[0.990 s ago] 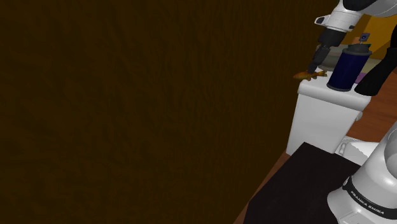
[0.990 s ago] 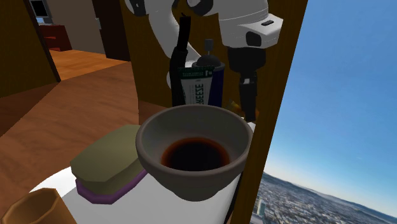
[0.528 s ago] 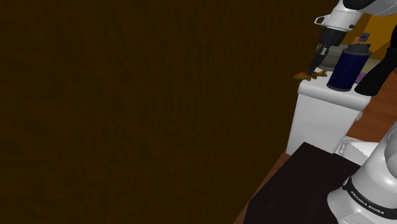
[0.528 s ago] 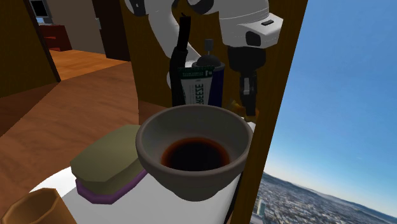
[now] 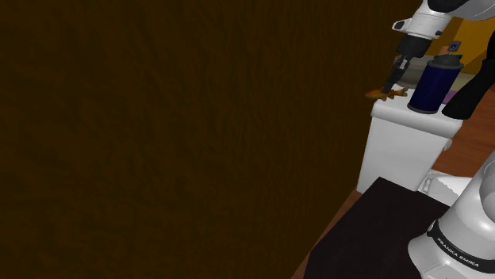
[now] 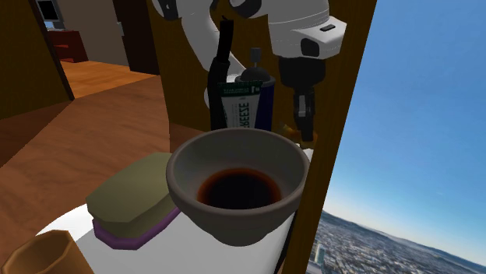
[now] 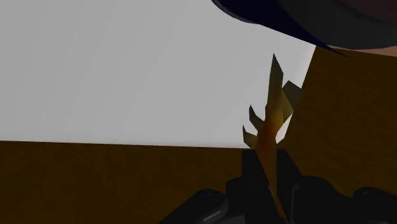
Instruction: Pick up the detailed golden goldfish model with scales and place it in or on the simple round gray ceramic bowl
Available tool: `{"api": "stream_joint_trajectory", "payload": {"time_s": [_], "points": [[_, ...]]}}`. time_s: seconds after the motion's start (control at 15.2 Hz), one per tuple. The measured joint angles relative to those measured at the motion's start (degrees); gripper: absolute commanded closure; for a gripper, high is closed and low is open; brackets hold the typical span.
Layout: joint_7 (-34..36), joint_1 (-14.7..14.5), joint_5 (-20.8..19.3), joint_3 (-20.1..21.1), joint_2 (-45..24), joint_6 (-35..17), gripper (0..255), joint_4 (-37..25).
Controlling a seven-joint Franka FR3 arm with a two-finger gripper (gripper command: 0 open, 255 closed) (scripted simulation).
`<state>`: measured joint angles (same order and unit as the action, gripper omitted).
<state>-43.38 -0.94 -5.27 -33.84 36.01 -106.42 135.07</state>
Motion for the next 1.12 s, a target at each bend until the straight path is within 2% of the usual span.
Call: {"api": "stream_joint_trajectory", "payload": {"time_s": [0.13, 0.86, 1.06, 1.12], "points": [[0.4, -0.1, -0.1, 0.0, -0.5, 1.2, 255, -0.7], [2.4, -1.5, 0.3, 0.3, -2.7, 15.7, 255, -8.7], [2.6, -2.0, 0.3, 0.6, -2.5, 17.8, 255, -11.1], [2.9, -2.1, 0.4, 0.7, -2.4, 16.9, 255, -11.3]]}}
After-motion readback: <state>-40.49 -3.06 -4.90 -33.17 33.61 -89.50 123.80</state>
